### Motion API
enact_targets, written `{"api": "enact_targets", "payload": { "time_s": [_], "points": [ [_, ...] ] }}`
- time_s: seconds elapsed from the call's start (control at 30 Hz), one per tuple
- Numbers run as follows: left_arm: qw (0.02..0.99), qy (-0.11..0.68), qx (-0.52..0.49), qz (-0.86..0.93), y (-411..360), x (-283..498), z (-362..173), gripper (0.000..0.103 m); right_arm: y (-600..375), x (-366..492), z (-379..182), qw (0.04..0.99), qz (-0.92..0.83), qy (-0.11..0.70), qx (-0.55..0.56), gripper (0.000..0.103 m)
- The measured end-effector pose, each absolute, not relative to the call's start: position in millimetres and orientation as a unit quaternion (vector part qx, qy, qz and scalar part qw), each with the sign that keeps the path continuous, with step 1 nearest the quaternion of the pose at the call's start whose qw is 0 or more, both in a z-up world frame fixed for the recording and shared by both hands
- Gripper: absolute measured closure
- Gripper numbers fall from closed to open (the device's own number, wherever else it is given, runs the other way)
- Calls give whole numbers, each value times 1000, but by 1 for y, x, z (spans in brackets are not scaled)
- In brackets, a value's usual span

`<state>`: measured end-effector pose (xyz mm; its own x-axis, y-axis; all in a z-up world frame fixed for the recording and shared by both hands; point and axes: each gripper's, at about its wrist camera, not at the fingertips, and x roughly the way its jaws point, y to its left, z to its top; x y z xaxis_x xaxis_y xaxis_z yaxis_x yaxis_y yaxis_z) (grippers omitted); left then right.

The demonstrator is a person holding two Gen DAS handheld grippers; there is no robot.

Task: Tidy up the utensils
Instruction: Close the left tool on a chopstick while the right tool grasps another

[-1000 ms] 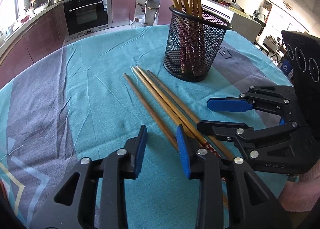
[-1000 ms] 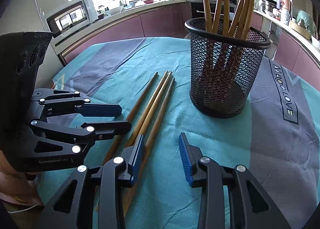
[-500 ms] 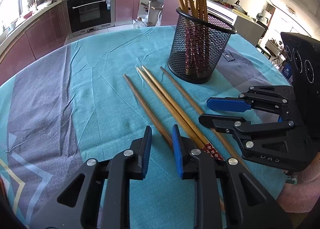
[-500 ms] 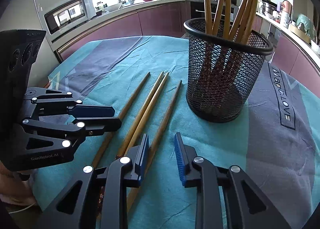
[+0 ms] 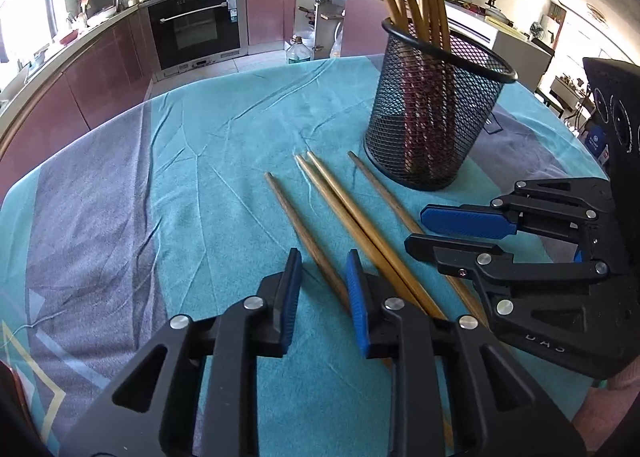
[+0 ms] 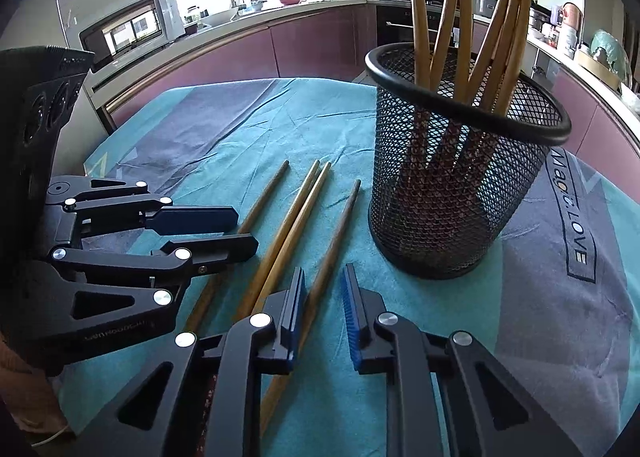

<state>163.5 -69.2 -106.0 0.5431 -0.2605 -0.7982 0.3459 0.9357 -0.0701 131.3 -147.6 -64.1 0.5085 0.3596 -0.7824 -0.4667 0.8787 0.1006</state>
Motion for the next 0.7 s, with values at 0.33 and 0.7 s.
{"api": "enact_targets", "payload": {
  "time_s": [0.33,0.7],
  "points": [
    [882,445,16,-152,-63,168,-105,89,-152,137,-64,867,235,438,-35,96],
    [882,445,-9,-154,-52,157,-102,95,-162,130,-58,867,241,435,-13,98]
  ]
}}
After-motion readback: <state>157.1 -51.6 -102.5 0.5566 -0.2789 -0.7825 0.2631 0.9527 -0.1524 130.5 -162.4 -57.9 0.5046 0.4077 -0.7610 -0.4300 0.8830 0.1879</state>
